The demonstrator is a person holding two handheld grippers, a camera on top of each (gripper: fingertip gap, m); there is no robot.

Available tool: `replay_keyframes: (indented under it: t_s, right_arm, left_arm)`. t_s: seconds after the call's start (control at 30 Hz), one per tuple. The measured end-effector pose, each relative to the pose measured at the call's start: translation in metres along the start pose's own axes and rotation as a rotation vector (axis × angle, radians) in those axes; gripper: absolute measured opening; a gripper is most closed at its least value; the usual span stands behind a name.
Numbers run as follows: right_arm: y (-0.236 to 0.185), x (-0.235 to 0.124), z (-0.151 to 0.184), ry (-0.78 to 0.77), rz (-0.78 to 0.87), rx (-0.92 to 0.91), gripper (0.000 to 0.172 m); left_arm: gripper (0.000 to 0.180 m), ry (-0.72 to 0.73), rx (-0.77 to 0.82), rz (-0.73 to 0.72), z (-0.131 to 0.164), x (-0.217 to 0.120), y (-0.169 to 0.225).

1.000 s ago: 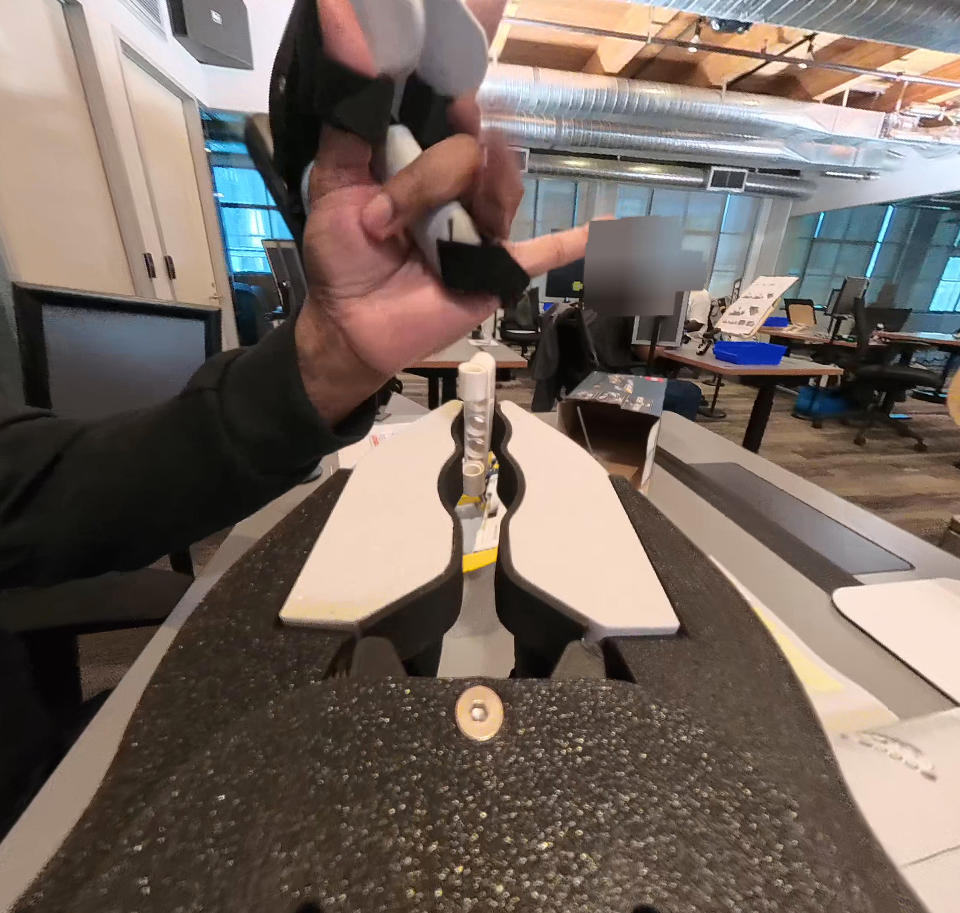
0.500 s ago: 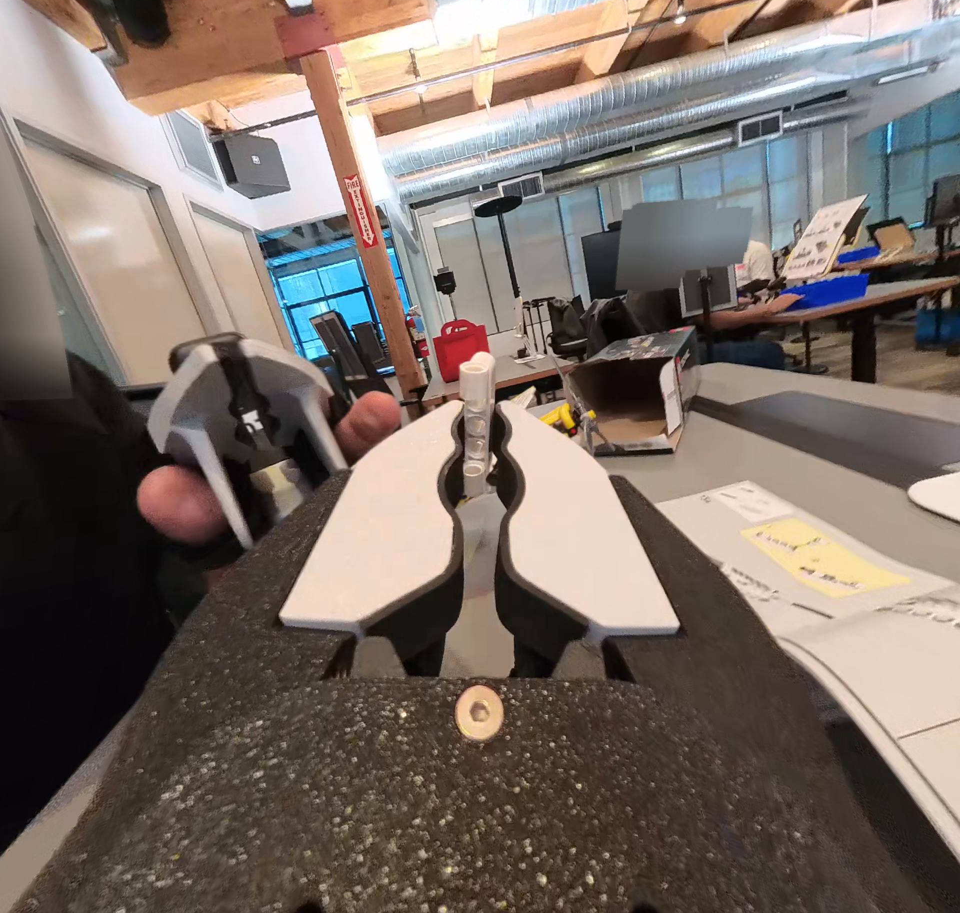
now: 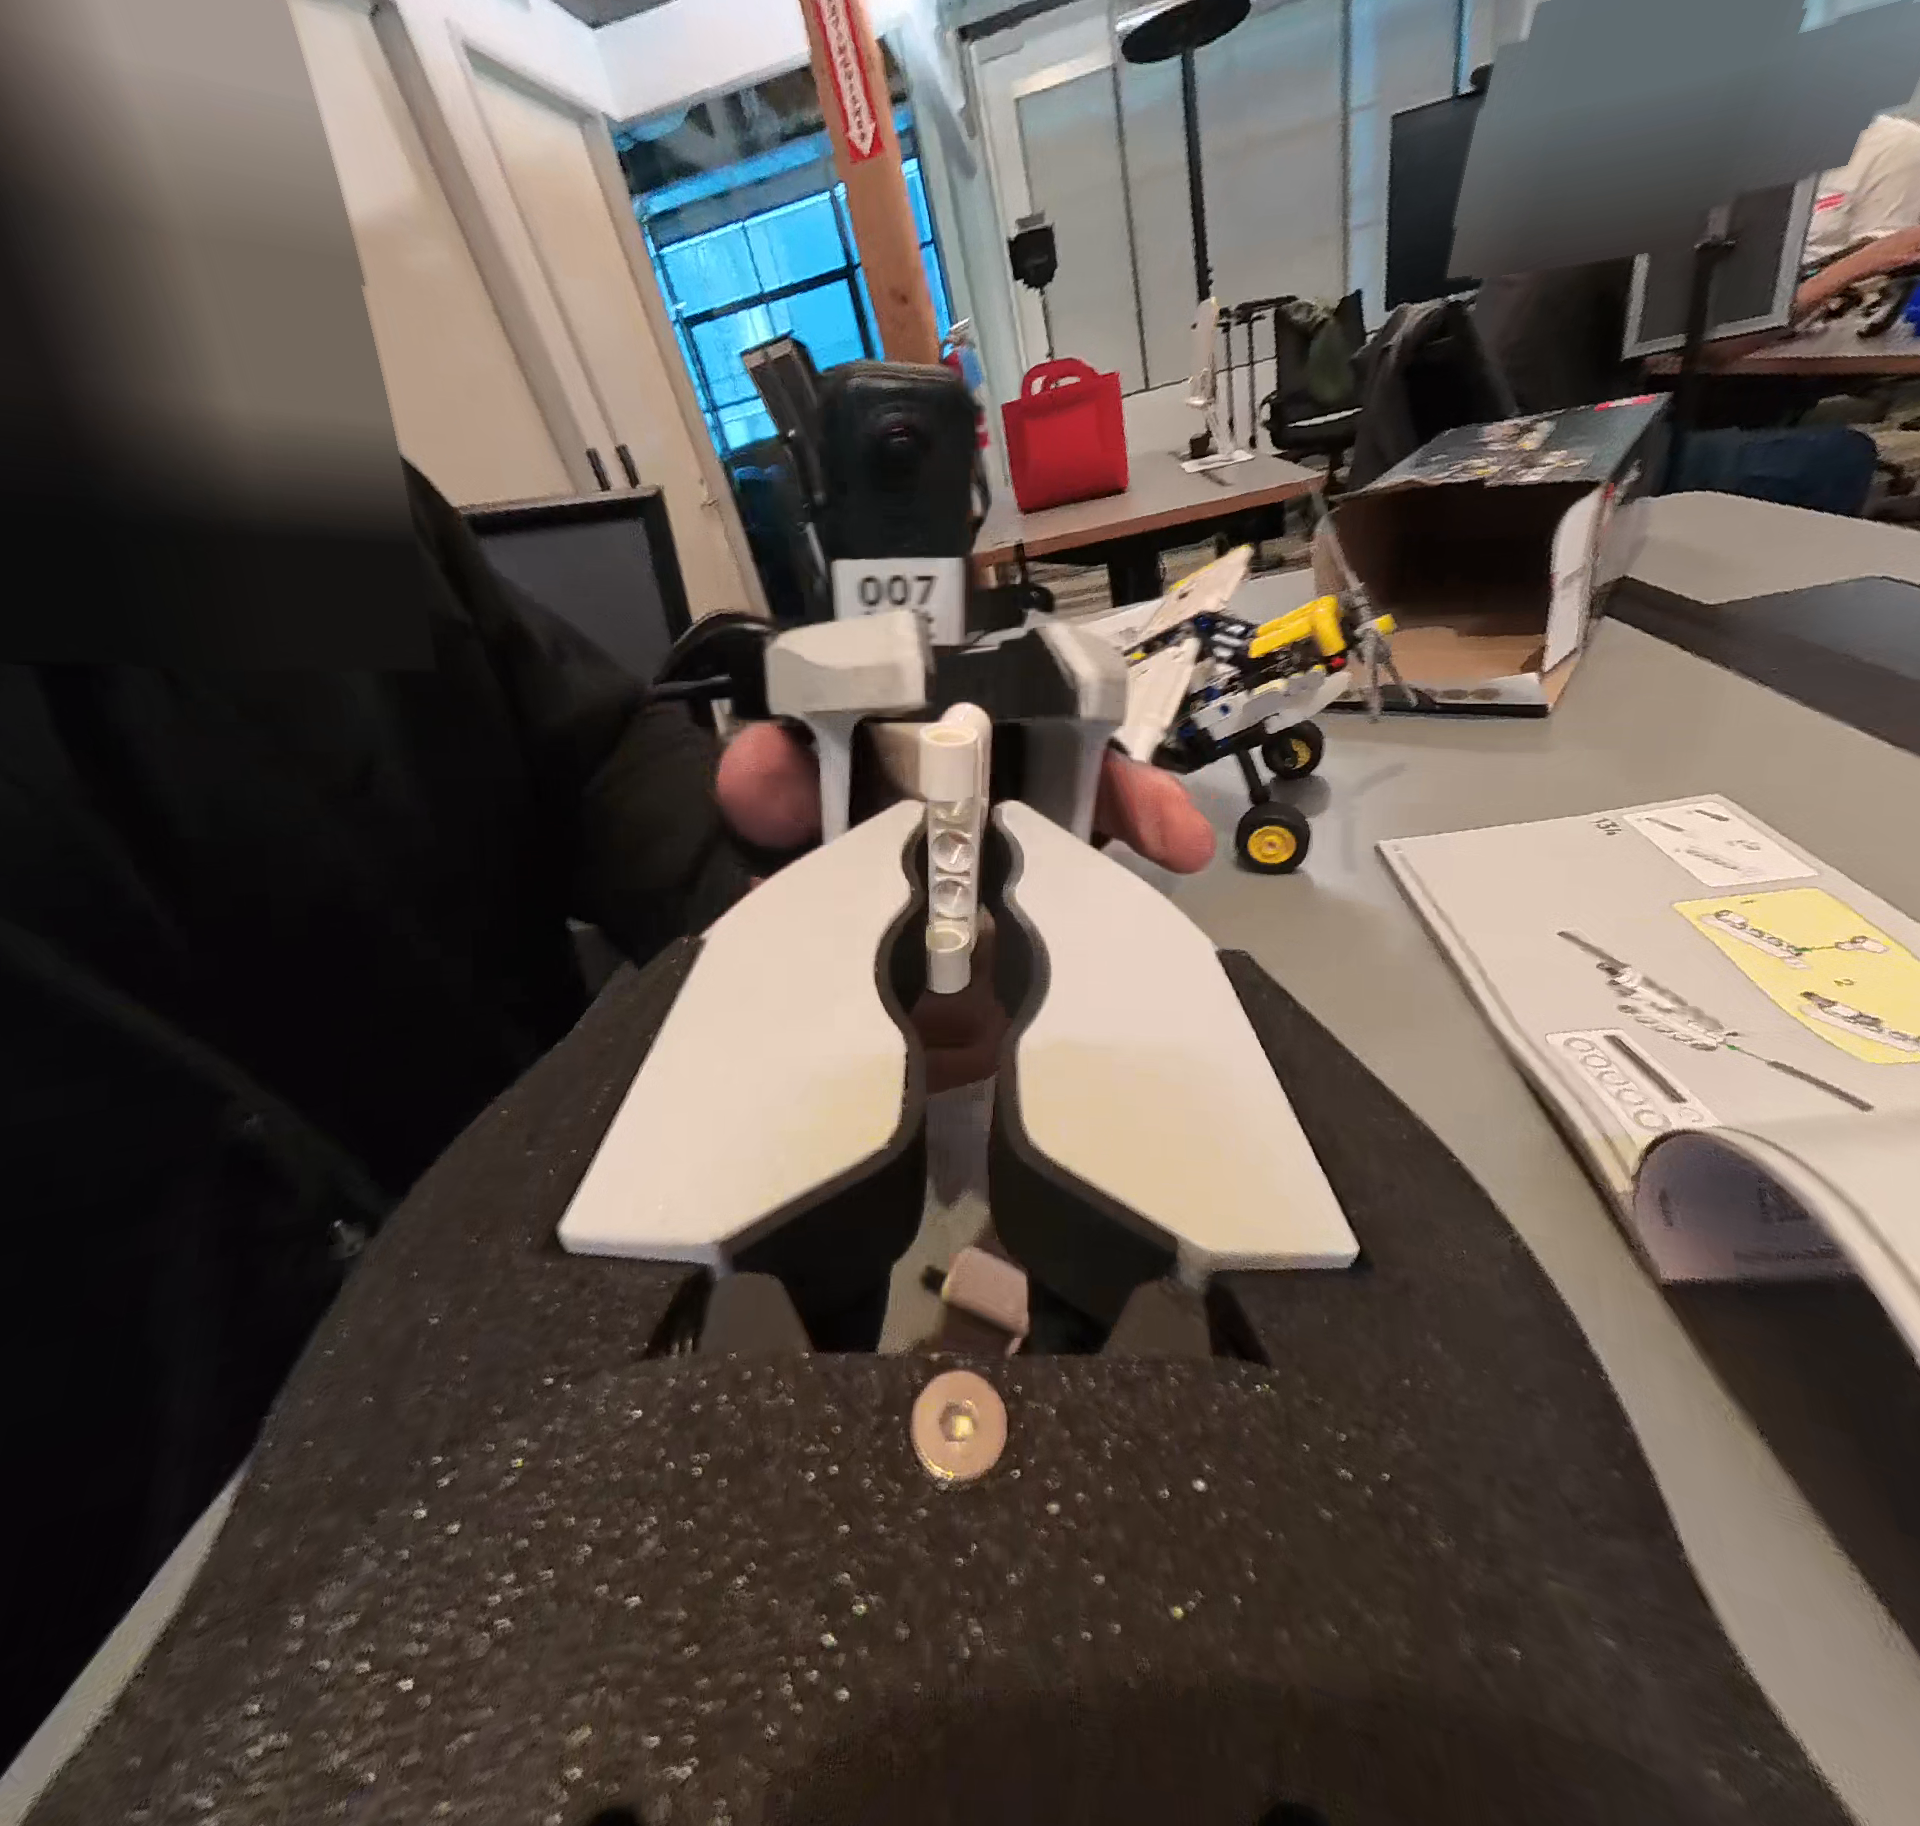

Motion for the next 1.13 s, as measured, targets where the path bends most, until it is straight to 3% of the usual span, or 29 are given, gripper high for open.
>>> replay_keyframes:
  t_s: [0.2, 0.6, 0.87, 0.97, 1.13]
  right_arm:
    - [-0.014, 0.005, 0.017, -0.069, -0.07, -0.006, 0.007]
    - [-0.018, 0.007, 0.019, -0.098, -0.051, -0.078, 0.007]
    - [-0.008, -0.009, 0.011, 0.142, -0.048, -0.039, 0.008]
    - [-0.004, -0.02, 0.006, 0.274, -0.045, -0.009, 0.0]
    - [-0.001, -0.052, -0.008, 0.556, -0.074, 0.021, 0.0]
  left_arm:
    - [0.021, -0.089, 0.074, 0.101, 0.007, 0.003, 0.016]
    - [0.008, -0.187, 0.133, 0.044, 0.017, 0.01, 0.019]
    - [0.008, 0.028, 0.084, -0.041, -0.005, -0.009, 0.015]
    - [0.008, 0.11, 0.056, -0.051, -0.012, -0.017, 0.015]
    - [0.008, 0.05, -0.01, -0.022, -0.002, -0.009, 0.009]
Point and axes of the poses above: each gripper's, where its closed fingertips meet, x out along the fingers, z out of its underside, y = z × x across the jaws, the point moved 6 cm from there along -x, back along the fingers, and after that the axes turned 15 degrees about -y, right-handed, at the moved point
